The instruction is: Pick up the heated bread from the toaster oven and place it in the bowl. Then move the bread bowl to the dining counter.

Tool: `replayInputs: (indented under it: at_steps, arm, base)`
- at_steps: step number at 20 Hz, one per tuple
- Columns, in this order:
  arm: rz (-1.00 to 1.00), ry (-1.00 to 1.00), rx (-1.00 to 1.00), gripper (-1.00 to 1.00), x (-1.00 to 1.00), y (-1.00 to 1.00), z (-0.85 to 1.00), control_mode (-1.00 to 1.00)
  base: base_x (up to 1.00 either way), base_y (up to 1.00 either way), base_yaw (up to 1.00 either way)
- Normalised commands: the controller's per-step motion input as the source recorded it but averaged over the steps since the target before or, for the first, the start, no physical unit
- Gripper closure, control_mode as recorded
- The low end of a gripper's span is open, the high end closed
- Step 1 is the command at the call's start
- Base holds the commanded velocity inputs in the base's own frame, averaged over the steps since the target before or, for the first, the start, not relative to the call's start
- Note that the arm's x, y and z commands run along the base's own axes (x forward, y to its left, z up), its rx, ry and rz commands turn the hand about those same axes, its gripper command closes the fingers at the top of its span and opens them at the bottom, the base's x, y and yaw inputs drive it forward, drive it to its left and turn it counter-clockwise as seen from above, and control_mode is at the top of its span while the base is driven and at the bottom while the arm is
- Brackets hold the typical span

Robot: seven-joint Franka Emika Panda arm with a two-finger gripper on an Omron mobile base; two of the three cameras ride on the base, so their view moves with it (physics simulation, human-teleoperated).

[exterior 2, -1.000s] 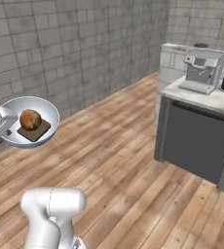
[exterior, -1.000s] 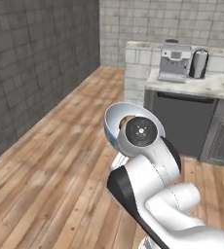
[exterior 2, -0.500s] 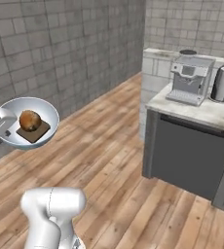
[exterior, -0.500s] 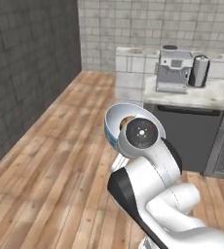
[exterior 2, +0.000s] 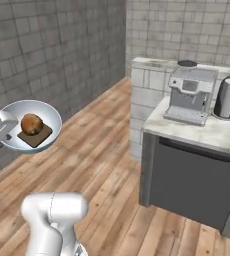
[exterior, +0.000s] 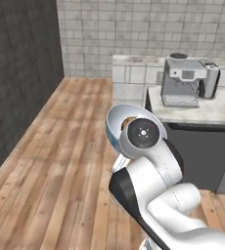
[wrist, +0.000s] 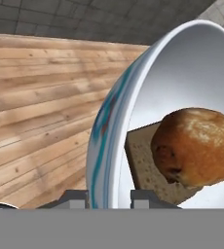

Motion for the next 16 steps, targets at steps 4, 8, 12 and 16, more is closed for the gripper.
replayInputs:
  at_steps: [4,8,12,16]
  arm:
    - [0.0,0.0,0.0,1.0,0.0,0.0,0.0,1.0]
    - [0.0,0.0,0.0,1.0,0.0,0.0,0.0,1.0]
    - [0.0,0.0,0.0,1.0,0.0,0.0,0.0,1.0]
    - [0.0,0.0,0.0,1.0,0.0,0.0,0.0,1.0]
  base:
    - [1.0,0.7,-0.27]
    - [1.0,0.89,-0.31]
    - [1.0,0.93,-0.33]
    - [1.0,0.91,-0.34]
